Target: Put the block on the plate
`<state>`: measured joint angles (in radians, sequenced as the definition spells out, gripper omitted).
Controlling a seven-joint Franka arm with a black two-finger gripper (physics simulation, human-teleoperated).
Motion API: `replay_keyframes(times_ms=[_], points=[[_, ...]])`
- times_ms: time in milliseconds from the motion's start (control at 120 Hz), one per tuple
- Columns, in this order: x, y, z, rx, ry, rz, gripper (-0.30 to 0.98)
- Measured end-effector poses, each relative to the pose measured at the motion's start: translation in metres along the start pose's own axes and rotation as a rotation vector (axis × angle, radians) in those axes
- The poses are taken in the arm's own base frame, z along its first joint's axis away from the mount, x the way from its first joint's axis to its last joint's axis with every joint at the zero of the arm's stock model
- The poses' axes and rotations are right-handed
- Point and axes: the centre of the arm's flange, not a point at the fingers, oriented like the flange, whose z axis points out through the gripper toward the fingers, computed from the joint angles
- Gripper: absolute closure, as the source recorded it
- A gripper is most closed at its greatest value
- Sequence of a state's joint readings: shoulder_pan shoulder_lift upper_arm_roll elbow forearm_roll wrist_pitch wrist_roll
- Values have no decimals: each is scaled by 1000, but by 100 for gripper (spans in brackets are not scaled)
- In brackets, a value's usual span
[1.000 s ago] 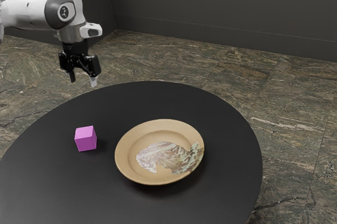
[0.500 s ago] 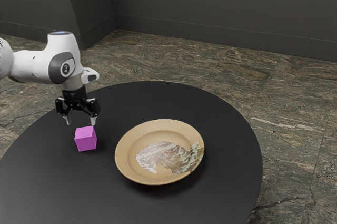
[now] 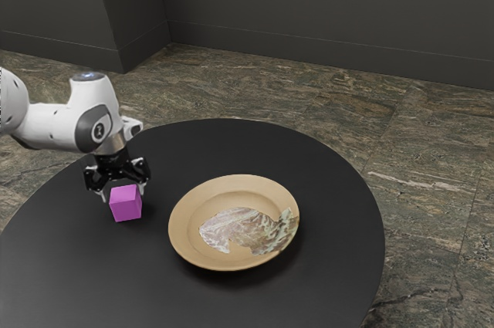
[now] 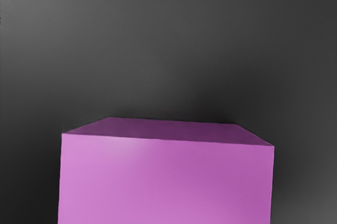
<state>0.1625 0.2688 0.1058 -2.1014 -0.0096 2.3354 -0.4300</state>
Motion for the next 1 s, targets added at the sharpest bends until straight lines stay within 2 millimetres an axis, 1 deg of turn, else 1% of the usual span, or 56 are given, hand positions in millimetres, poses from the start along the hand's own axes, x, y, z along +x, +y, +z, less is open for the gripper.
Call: replay_keyframes(times_ms=[167,267,492,567,667,850,933,1000], points=[[0,1,13,14,18,-47,0],[0,1,15,26,38,-58,1],[0,3,23,36,58,-85,18],[1,4,23,33,64,-96,20],[1,5,18,26,75,-110,23],[0,10,-3,2,106,-128,25],[-5,20,-15,-13,121,-120,25],[-16,35,-24,-25,128,-97,25]])
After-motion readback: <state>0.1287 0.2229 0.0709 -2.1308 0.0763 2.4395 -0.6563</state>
